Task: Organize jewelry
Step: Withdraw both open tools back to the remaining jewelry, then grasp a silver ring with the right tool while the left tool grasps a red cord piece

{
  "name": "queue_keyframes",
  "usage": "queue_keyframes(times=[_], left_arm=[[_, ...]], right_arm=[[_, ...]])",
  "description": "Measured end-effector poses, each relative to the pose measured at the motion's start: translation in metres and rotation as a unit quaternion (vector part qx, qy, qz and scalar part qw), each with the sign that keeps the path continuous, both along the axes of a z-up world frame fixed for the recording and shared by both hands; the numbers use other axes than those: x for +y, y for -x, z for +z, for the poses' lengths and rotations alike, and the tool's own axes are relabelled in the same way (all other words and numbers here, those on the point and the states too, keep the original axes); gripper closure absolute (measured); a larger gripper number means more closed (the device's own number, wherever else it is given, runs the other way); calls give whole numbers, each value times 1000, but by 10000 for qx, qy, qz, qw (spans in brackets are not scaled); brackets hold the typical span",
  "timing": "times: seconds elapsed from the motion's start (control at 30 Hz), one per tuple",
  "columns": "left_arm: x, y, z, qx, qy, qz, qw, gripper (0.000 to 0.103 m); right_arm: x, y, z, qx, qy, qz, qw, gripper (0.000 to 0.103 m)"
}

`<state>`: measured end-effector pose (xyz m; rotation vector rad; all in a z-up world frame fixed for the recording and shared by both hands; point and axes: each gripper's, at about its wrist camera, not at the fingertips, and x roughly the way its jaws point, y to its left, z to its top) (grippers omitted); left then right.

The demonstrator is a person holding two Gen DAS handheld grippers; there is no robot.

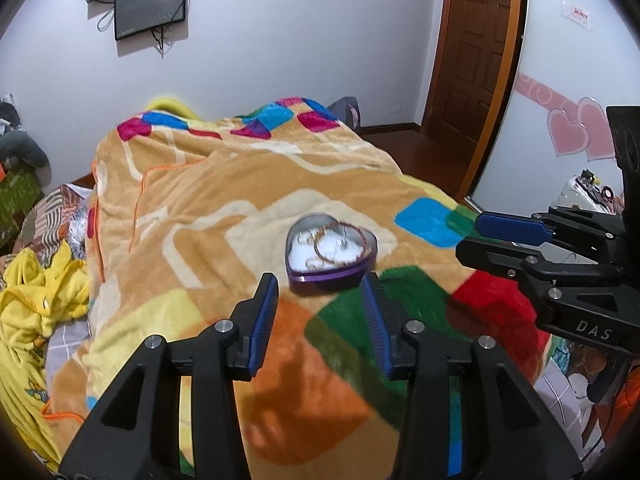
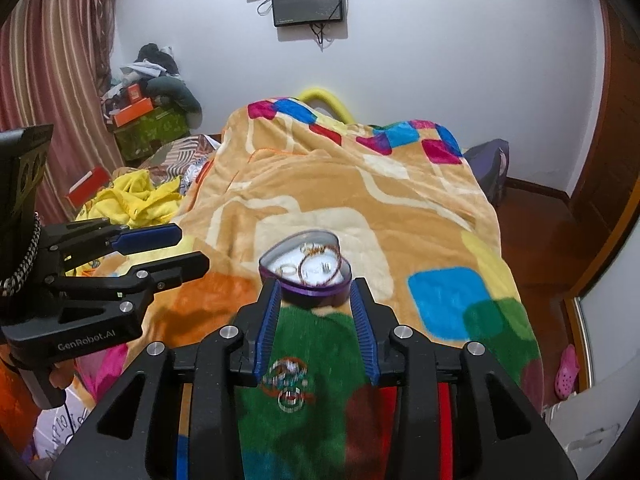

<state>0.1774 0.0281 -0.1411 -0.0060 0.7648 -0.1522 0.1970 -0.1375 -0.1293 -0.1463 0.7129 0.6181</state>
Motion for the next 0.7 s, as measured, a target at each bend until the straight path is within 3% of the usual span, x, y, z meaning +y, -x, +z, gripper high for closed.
queue_keyframes(times=[0.7], left_arm=[[-3, 28, -60, 780, 246, 33, 9966, 61]], right_arm=[[-7, 28, -87, 1235, 181, 110, 9921, 70]])
